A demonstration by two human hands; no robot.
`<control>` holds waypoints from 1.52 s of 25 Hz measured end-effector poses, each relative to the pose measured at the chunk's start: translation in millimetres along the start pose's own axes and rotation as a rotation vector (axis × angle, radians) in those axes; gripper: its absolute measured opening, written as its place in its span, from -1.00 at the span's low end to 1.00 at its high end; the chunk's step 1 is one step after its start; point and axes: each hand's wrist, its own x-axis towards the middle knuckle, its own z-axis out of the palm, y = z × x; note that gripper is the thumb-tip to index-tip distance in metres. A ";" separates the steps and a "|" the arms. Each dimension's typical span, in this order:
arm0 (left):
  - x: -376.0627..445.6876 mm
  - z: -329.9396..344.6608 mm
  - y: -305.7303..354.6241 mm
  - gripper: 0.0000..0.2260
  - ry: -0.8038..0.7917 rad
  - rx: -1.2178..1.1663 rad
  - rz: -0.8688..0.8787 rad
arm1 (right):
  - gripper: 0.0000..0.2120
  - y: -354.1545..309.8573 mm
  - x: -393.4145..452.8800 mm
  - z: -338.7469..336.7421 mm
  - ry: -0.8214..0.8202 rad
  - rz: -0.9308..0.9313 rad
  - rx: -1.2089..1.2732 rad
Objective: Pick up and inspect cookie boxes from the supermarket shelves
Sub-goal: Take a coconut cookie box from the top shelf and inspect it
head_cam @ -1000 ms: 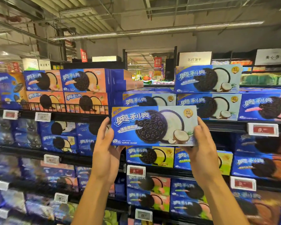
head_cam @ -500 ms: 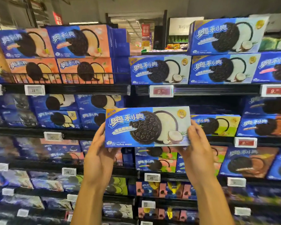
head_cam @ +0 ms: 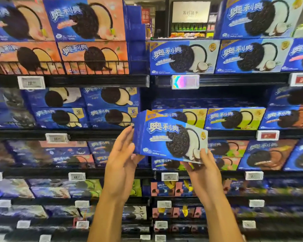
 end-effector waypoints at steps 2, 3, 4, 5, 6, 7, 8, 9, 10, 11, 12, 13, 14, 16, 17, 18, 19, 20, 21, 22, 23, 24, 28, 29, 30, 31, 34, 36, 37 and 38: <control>-6.0 3.2 -3.5 -0.57 -0.044 0.102 0.000 | -0.70 17.9 -0.2 -1.8 0.077 0.081 0.100; -9.8 5.5 -5.9 -0.54 -0.060 0.156 0.014 | -0.65 26.1 -0.4 -2.3 0.101 0.127 0.129; -13.8 7.6 -7.9 -0.52 -0.080 0.195 0.029 | -0.62 33.7 -0.5 -2.3 0.122 0.172 0.149; -17.3 9.7 -9.8 -0.51 -0.100 0.223 0.039 | -0.60 40.6 -0.8 -2.2 0.136 0.215 0.165; -20.4 10.9 -10.7 -0.51 -0.113 0.247 0.043 | -0.59 47.3 -1.9 -3.0 0.145 0.257 0.181; -22.3 11.5 -11.2 -0.50 -0.120 0.270 0.043 | -0.59 53.6 -2.9 -3.1 0.147 0.290 0.194; -24.2 11.0 -11.2 -0.48 -0.125 0.290 0.036 | -0.60 59.8 -4.8 -3.9 0.147 0.310 0.203; -25.9 10.6 -10.8 -0.47 -0.133 0.308 0.029 | -0.63 65.9 -7.0 -3.9 0.145 0.323 0.207; -27.5 10.2 -9.9 -0.46 -0.144 0.318 0.026 | -0.66 71.8 -8.8 -4.5 0.142 0.333 0.208; -29.2 10.2 -9.2 -0.44 -0.150 0.322 0.022 | -0.70 77.8 -10.5 -5.2 0.145 0.340 0.206; -30.6 10.0 -8.0 -0.42 -0.149 0.323 0.015 | -0.73 82.2 -11.4 -5.6 0.156 0.348 0.210; -31.9 10.0 -7.1 -0.40 -0.146 0.329 0.005 | -0.73 85.8 -12.5 -5.6 0.166 0.353 0.219; -33.5 9.6 -5.9 -0.39 -0.146 0.339 -0.002 | -0.70 88.8 -13.7 -5.5 0.170 0.354 0.225; -36.5 7.8 -4.6 -0.39 -0.158 0.357 0.003 | -0.66 93.2 -16.4 -6.0 0.154 0.345 0.222; -38.0 6.2 -4.2 -0.40 -0.164 0.363 0.009 | -0.66 95.3 -17.8 -6.2 0.140 0.345 0.220; -39.4 4.3 -3.7 -0.41 -0.169 0.363 0.012 | -0.67 96.9 -19.4 -7.3 0.130 0.348 0.219; -40.4 2.1 -3.2 -0.43 -0.173 0.356 0.016 | -0.69 97.2 -20.6 -8.3 0.123 0.345 0.218; -41.1 0.0 -2.1 -0.44 -0.174 0.344 0.021 | -0.71 96.1 -21.2 -9.1 0.117 0.335 0.219; -41.6 -1.8 -0.6 -0.45 -0.176 0.336 0.026 | -0.73 94.5 -22.0 -9.5 0.109 0.325 0.221; -42.0 -3.6 1.2 -0.46 -0.177 0.336 0.035 | -0.73 92.6 -22.4 -9.4 0.099 0.317 0.219; -42.4 -5.2 2.3 -0.47 -0.180 0.340 0.048 | -0.70 91.3 -23.0 -8.6 0.096 0.311 0.214; -42.9 -7.0 2.8 -0.47 -0.185 0.338 0.057 | -0.67 90.7 -23.7 -8.1 0.100 0.311 0.217; -43.6 -19.9 0.5 -0.47 -0.154 0.278 0.035 | -0.64 89.8 -27.2 -5.8 0.155 0.277 0.227; -42.9 -25.6 -0.8 -0.50 -0.129 0.257 0.020 | -0.64 88.1 -26.6 -5.9 0.177 0.264 0.228; -41.8 -31.7 -1.6 -0.56 -0.098 0.237 0.001 | -0.64 86.2 -25.6 -5.7 0.193 0.252 0.235; -40.7 -38.3 -2.2 -0.61 -0.058 0.220 -0.020 | -0.64 84.2 -25.2 -4.6 0.204 0.238 0.243; -36.3 -56.8 -2.7 -0.68 0.069 0.220 -0.060 | -0.70 76.5 -26.3 0.2 0.211 0.174 0.237; -32.9 -67.8 -1.8 -0.74 0.127 0.225 -0.073 | -0.70 70.3 -29.5 4.0 0.178 0.132 0.222; -31.8 -71.6 -1.7 -0.70 0.140 0.235 -0.075 | -0.69 67.4 -31.4 6.2 0.153 0.117 0.220; -31.6 -73.8 -1.8 -0.64 0.148 0.242 -0.078 | -0.69 64.8 -33.3 8.2 0.129 0.099 0.214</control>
